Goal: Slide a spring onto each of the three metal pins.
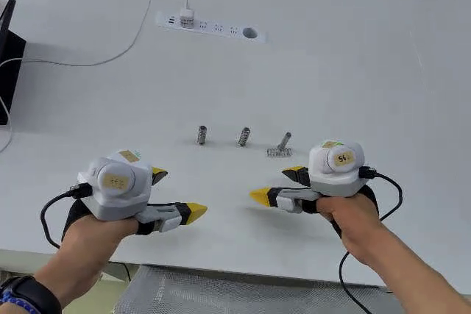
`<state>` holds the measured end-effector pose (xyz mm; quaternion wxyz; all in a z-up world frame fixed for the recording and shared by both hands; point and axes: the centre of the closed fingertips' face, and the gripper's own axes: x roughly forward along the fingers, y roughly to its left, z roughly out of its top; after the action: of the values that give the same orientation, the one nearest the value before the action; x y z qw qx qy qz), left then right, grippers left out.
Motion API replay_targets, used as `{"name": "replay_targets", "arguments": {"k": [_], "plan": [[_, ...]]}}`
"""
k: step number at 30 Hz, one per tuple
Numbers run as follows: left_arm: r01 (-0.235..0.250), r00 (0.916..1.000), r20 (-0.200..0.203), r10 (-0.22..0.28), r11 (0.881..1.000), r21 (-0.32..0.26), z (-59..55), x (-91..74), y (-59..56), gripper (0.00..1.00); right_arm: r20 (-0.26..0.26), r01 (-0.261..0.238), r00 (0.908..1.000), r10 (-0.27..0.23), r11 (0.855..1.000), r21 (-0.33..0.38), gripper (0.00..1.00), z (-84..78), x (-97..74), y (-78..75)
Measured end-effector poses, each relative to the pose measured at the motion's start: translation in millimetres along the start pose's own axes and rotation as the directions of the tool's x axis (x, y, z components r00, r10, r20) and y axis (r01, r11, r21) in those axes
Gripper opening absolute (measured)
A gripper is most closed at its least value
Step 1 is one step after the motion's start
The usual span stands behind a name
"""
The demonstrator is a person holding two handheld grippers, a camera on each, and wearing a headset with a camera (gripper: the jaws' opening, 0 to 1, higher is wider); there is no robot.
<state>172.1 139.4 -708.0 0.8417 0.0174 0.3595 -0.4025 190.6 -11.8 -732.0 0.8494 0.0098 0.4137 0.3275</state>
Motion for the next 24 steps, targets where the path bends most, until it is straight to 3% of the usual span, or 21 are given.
{"name": "replay_targets", "arguments": {"k": [11,24], "plan": [[0.009,1.0,-0.005,-0.008,1.0,0.017,7.1,8.9,-7.1,0.66,0.099,0.018,0.9949,-0.021,0.999,0.03,0.73,2.9,-20.6,-3.6],[0.034,0.9994,-0.01,-0.033,0.999,0.035,20.3,28.4,-16.1,0.68,0.132,0.036,0.9903,-0.042,0.998,0.053,0.8,-2.2,-38.7,-12.9]]}}
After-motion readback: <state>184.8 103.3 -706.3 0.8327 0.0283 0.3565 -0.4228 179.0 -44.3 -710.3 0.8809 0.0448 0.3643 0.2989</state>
